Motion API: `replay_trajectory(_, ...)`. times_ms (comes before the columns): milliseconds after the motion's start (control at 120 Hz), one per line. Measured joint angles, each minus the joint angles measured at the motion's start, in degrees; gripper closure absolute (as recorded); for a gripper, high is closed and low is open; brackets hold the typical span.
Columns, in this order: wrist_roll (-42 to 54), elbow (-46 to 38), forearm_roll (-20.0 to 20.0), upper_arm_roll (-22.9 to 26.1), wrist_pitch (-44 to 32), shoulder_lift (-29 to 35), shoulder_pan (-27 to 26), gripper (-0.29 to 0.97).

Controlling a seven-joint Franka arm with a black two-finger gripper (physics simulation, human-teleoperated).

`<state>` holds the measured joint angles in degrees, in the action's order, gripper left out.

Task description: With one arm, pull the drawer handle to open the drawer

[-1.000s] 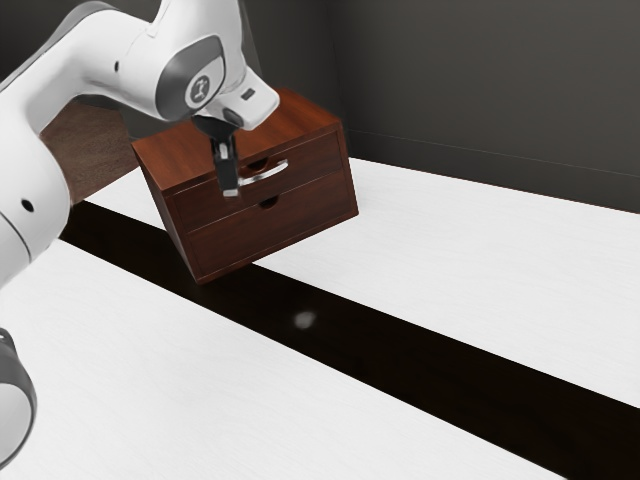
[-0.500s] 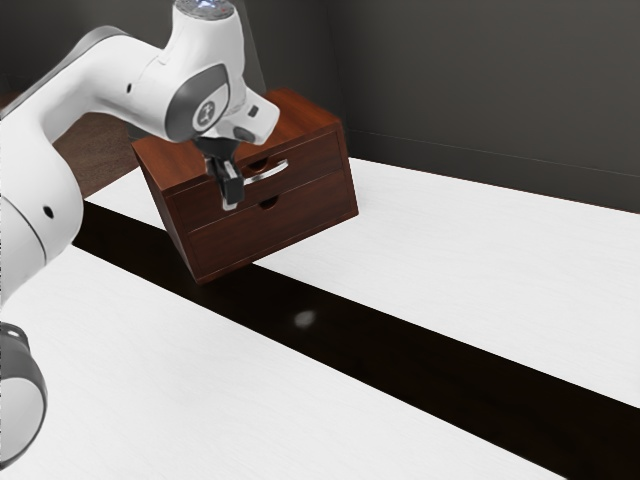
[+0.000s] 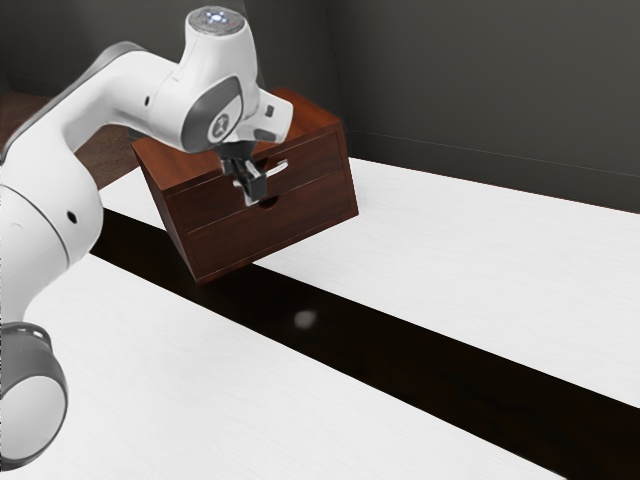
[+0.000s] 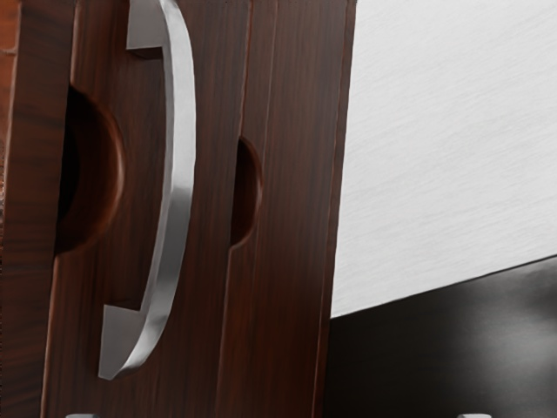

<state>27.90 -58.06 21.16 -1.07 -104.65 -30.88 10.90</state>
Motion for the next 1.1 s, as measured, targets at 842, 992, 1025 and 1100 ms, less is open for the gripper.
replay_trajectory(842, -1.6, 1.8, -4.6, 0.2, -9.2, -4.1, 1.0, 0.19)
replay_trajectory(992, -0.2, 1.8, -4.7, 0.4, -10.8, -4.8, 1.1, 0.19)
replay_trajectory(1025, 0.1, 1.8, -4.9, 0.4, -11.0, -5.0, 1.1, 0.19)
replay_trajectory(1100, 0.6, 1.8, -5.1, 0.3, -11.5, -5.3, 1.1, 0.19)
